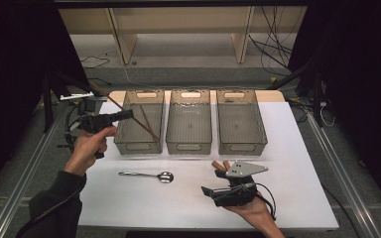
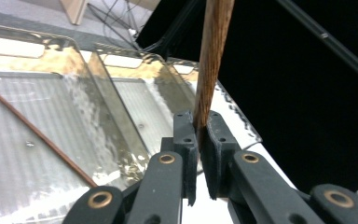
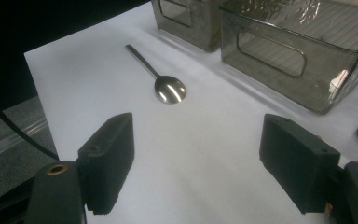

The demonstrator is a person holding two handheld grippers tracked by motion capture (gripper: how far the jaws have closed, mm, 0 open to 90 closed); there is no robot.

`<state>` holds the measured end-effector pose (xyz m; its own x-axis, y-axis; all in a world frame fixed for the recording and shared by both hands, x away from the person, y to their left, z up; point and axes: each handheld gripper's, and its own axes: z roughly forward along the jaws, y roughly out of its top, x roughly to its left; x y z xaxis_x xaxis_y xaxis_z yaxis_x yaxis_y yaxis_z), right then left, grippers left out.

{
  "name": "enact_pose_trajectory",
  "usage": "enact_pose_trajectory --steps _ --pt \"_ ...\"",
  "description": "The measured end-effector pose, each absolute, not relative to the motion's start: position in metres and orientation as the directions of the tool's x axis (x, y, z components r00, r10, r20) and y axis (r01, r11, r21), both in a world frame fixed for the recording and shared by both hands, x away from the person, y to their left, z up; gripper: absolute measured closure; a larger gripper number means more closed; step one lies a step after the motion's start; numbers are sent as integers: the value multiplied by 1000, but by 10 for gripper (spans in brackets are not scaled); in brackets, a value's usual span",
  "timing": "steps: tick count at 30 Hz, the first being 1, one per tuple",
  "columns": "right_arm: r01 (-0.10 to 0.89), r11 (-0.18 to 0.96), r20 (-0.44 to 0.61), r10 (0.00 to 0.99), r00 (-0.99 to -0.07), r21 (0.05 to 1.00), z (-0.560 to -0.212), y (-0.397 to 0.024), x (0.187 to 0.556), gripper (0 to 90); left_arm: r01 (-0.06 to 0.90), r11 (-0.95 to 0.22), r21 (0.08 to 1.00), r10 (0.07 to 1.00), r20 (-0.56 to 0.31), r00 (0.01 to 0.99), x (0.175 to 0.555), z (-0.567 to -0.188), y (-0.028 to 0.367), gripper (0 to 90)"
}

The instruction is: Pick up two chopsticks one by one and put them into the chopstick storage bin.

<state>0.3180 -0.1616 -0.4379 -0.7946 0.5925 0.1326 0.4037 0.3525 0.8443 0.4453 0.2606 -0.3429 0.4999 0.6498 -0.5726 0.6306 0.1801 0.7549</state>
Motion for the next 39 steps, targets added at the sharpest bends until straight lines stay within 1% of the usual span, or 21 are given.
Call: enact_pose_trajectory --steps 10,17,21,26,29,39 --pt "402 338 139 593 -793 851 -436 -164 316 247 663 165 730 724 -546 422 481 -353 261 848" --pt "402 343 136 593 -793 849 -437 -165 317 229 698 148 700 747 -542 385 500 -362 256 848" --pt "402 334 141 595 -791 852 -437 -165 317 218 719 125 683 769 -525 365 509 -368 250 847" --pt "397 326 143 591 -794 858 -436 -166 316 192 740 97 665 792 -502 347 516 -376 244 846" --pt "395 316 145 593 -792 863 -435 -167 316 180 750 95 655 792 -506 341 518 -379 243 846" --pt "384 303 144 592 -793 872 -435 -167 315 176 785 50 617 795 -500 343 521 -388 239 844"
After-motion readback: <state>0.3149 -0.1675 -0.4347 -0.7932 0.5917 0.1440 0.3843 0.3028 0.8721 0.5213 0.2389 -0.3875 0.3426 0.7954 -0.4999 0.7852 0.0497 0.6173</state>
